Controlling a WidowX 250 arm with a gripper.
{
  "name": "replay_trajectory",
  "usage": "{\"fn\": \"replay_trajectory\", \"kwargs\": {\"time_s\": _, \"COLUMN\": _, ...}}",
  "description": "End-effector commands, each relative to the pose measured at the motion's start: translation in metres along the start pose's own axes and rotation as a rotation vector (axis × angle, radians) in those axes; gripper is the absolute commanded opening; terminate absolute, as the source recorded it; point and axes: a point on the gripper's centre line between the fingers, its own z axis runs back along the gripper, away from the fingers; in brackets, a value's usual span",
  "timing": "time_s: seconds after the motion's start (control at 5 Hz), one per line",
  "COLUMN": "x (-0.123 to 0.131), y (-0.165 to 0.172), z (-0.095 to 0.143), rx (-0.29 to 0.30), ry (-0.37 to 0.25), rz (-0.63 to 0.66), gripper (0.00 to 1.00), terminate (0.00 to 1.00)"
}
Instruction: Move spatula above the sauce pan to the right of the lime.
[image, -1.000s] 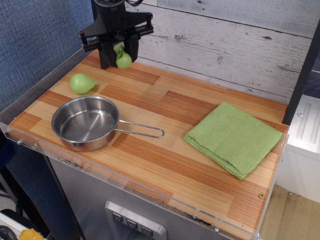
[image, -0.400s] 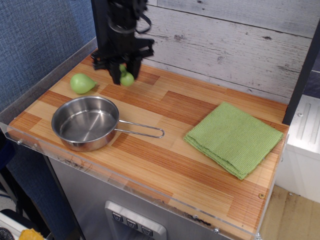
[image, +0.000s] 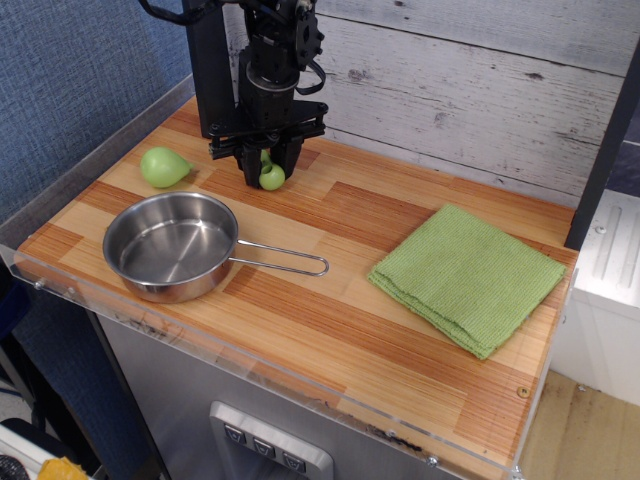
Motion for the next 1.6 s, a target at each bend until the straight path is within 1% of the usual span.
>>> {"fn": "replay_trajectory", "kwargs": {"time_s": 0.0, "x": -0.004, "y": 0.008, "z": 0.015, "rx": -0.028, "ry": -0.025, "rz": -0.001, "gripper": 1.0, "terminate": 0.0}}
{"fn": "replay_trajectory", "kwargs": {"time_s": 0.4, "x": -0.006, "y": 0.007, "z": 0.024, "rx": -0.063, "ry": -0.015, "rz": -0.002, "gripper": 1.0, "terminate": 0.0}}
{"fn": "replay_trajectory", "kwargs": {"time_s": 0.6, "x": -0.005, "y": 0.007, "z": 0.034, "rx": -0.09, "ry": -0.024, "rz": -0.001, "gripper": 1.0, "terminate": 0.0}}
{"fn": "replay_trajectory", "kwargs": {"time_s": 0.8, "x": -0.004, "y": 0.008, "z": 0.048, "rx": -0.122, "ry": -0.046, "rz": -0.003, "gripper": 1.0, "terminate": 0.0}}
{"fn": "replay_trajectory", "kwargs": {"time_s": 1.0, "x": -0.007, "y": 0.011, "z": 0.072, "rx": -0.173, "ry": -0.065, "rz": -0.007, "gripper": 1.0, "terminate": 0.0}}
{"fn": "replay_trajectory", "kwargs": {"time_s": 1.4, "x": -0.029, "y": 0.033, "z": 0.12, "rx": -0.28, "ry": -0.103, "rz": -0.039, "gripper": 1.0, "terminate": 0.0}}
